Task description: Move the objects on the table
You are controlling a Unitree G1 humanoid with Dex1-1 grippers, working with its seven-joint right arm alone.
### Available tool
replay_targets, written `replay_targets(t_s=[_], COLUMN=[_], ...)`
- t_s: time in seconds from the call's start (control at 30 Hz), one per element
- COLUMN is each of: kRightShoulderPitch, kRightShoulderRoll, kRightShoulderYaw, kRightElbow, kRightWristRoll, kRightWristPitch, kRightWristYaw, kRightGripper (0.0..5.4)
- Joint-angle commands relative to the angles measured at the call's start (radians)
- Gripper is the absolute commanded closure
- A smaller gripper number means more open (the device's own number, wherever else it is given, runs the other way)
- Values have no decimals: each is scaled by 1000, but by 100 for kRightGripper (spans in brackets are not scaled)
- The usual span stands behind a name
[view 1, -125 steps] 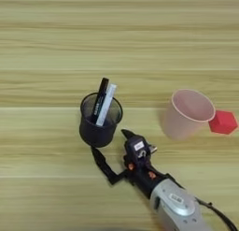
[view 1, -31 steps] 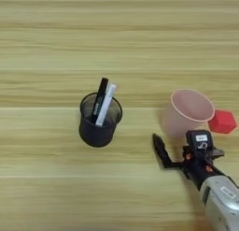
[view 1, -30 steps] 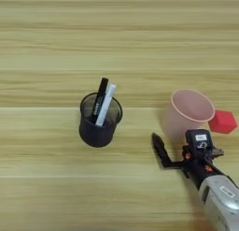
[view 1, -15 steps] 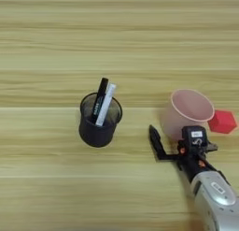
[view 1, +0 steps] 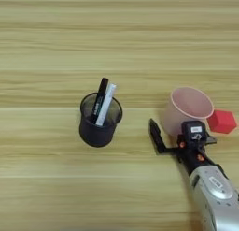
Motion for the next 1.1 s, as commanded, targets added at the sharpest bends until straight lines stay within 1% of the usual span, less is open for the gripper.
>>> replay_targets(t_s=[0.03, 0.3, 0.57, 0.6, 0.8, 1.1], kRightShoulderPitch=[58, 61, 58, 58, 57, 56], kRightShoulderRoll=[1, 1, 2, 2, 3, 3], kRightShoulderYaw=[22, 24, 22, 22, 22, 25], kRightElbow=[104, 111, 123, 126, 136, 141], kRightWristRoll=[-26, -23, -21, -21, -20, -13], kRightWristPitch=[67, 65, 57, 56, 51, 50], kRightWristYaw=[-4, -1, 0, 0, -1, 0], kRightGripper=[5, 5, 89, 108, 158, 162])
